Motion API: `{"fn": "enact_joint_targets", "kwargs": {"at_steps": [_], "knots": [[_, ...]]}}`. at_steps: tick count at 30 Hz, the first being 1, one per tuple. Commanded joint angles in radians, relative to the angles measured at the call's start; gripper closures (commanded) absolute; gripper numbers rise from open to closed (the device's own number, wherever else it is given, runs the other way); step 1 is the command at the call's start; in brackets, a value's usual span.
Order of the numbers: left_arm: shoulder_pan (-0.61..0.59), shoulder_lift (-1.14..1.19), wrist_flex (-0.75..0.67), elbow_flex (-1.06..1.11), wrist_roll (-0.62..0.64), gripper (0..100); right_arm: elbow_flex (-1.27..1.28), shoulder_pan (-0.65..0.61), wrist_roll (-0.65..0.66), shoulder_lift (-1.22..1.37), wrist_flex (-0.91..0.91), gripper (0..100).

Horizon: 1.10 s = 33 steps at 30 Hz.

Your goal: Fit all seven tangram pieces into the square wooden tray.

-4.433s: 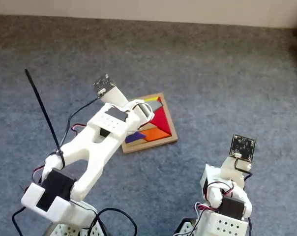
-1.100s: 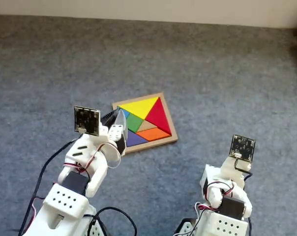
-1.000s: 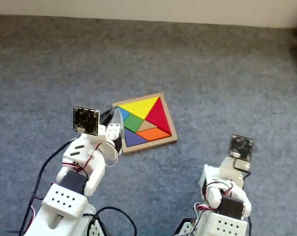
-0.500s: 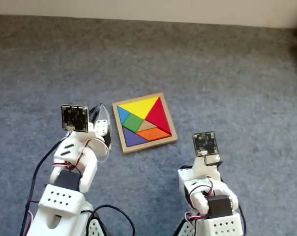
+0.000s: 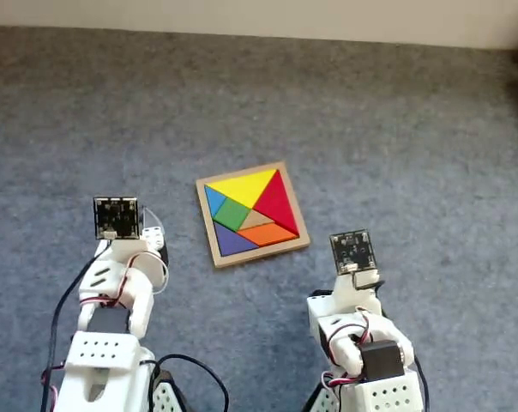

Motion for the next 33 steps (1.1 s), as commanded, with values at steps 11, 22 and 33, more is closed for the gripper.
{"fn": "enact_joint_targets", "kwargs": {"at_steps": [11, 22, 33], "knots": [[-0.004, -0.015, 0.244, 0.024, -0.071, 99, 0.139, -0.012, 0.008, -0.021, 0.008, 99.3], [-0.030, -0.015, 0.301, 0.024, -0.066, 99, 0.139, -0.013, 0.008, -0.021, 0.008, 99.3], [-0.150, -0.016, 0.333, 0.021, -0.049, 99, 0.139, -0.013, 0.008, -0.021, 0.008, 99.3]]}}
